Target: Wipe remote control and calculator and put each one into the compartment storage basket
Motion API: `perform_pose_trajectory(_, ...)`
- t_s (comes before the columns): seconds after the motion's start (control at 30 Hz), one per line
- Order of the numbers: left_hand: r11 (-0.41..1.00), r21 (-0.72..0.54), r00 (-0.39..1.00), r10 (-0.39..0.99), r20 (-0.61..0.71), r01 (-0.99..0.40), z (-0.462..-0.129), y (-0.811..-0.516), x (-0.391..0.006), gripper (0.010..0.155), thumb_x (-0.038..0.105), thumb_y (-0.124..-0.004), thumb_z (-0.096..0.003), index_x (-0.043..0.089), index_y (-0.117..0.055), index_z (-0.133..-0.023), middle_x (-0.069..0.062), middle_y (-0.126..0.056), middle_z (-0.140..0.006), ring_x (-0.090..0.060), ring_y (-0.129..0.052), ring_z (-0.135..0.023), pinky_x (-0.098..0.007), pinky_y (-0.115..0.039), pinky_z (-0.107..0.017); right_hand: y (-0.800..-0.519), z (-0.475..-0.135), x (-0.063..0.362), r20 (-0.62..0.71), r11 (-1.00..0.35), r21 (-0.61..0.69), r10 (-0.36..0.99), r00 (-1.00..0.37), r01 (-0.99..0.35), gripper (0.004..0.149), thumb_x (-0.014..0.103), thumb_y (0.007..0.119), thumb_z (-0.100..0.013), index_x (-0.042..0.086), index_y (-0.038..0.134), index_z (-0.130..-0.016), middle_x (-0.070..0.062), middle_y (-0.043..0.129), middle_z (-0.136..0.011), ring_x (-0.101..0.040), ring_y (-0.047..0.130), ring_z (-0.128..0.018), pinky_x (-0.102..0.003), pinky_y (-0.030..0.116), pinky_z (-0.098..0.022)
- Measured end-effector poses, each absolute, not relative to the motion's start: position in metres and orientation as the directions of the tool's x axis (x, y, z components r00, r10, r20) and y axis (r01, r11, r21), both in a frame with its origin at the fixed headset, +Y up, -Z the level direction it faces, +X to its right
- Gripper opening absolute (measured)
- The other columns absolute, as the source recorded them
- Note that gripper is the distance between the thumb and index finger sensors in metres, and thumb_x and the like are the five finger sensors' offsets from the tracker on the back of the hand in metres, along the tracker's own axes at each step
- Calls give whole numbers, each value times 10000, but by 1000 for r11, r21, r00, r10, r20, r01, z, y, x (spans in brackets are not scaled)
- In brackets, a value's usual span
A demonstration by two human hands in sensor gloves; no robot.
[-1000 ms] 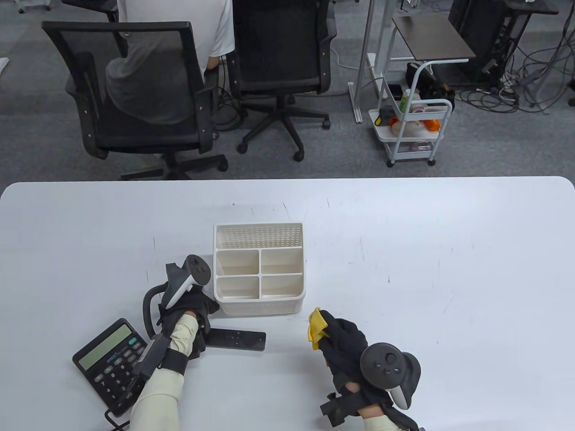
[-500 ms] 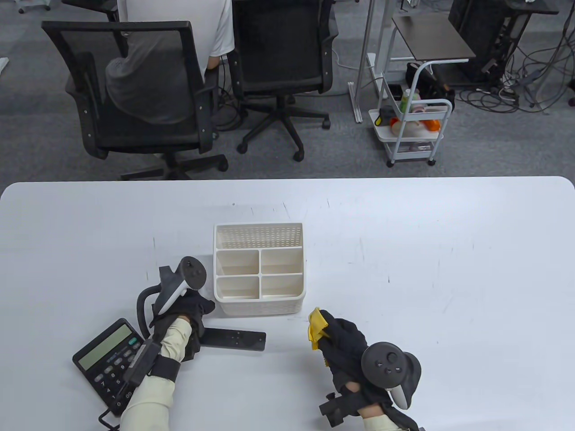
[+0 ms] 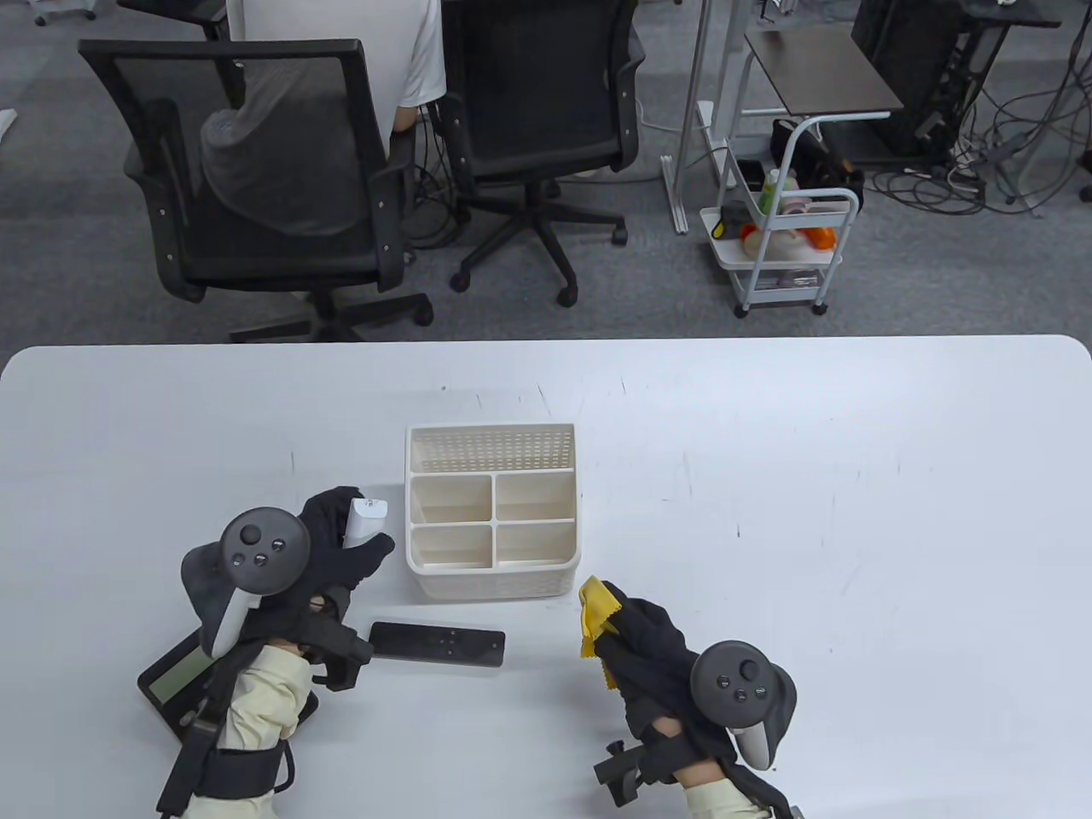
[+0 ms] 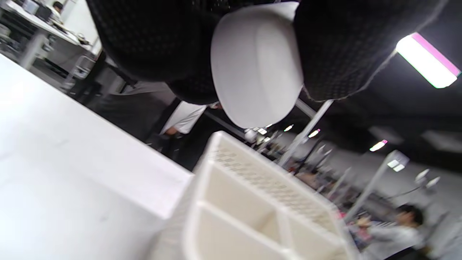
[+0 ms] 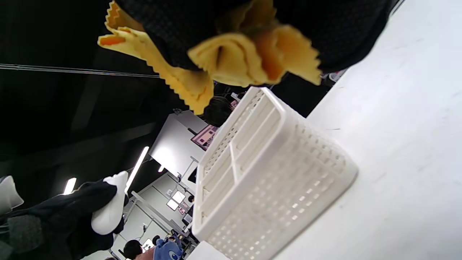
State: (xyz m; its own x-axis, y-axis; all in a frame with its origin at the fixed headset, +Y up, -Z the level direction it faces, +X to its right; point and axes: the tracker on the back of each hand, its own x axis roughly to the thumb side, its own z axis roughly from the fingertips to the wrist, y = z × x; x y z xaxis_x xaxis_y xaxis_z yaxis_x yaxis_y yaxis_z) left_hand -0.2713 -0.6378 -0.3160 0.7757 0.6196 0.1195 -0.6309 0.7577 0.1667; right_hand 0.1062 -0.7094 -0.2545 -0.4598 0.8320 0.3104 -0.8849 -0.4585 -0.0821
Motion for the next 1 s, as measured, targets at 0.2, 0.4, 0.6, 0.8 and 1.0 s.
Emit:
perform_pose_trajectory(0.2, 523, 78, 522, 804, 283, -848, -294, -646, -256, 736, 454, -907, -453, 150, -605, -1050, 13, -849, -883, -154, -999, -630, -379, -894, -458, -691, -257, 90, 386, -389, -110, 831, -400, -915, 514, 155, 801, -510, 71, 719, -1010, -174, 794, -942, -344, 858, -658, -528, 771, -480)
perform_pose_trajectory(0.4, 399, -88, 359, 885, 295, -913, -287, -676, -239, 696, 433, -873, -486, 179, -574, -1061, 9, -802, -921, -175, -973, -689, -405, -875, -504, -685, -268, 59, 410, -322, -84, 852, -327, -943, 507, 157, 803, -512, 91, 725, -1009, -172, 825, -977, -333, 870, -667, -544, 764, -496)
perform_pose_trajectory(0.6, 253, -215, 191, 943, 273, -943, -285, -697, -228, 704, 427, -848, -505, 167, -524, -1073, 4, -764, -940, -181, -959, -701, -405, -868, -506, -687, -281, 25, 424, -260, -11, 873, -240, -966, 496, 147, 781, -523, 108, 714, -1013, -148, 845, -971, -336, 865, -693, -581, 736, -521)
perform_pose_trajectory(0.8, 253, -203, 199, 947, 253, -946, -279, -703, -224, 684, 388, -767, -528, 158, -440, -1084, -8, -691, -978, -203, -908, -766, -424, -857, -552, -700, -273, 6, 512, -280, 68, 834, -208, -958, 491, 142, 754, -537, 117, 700, -1025, -147, 825, -994, -368, 843, -758, -629, 699, -542)
perform_pose_trajectory(1.0, 351, -82, 321, 911, 258, -933, -270, -703, -222, 637, 376, -782, -506, 202, -499, -1049, 6, -720, -961, -213, -941, -768, -409, -893, -551, -707, -261, -2, 506, -286, 222, 851, -141, -932, 616, 218, 724, -569, 16, 495, -1104, -273, 593, -1112, -497, 658, -948, -726, 597, -578)
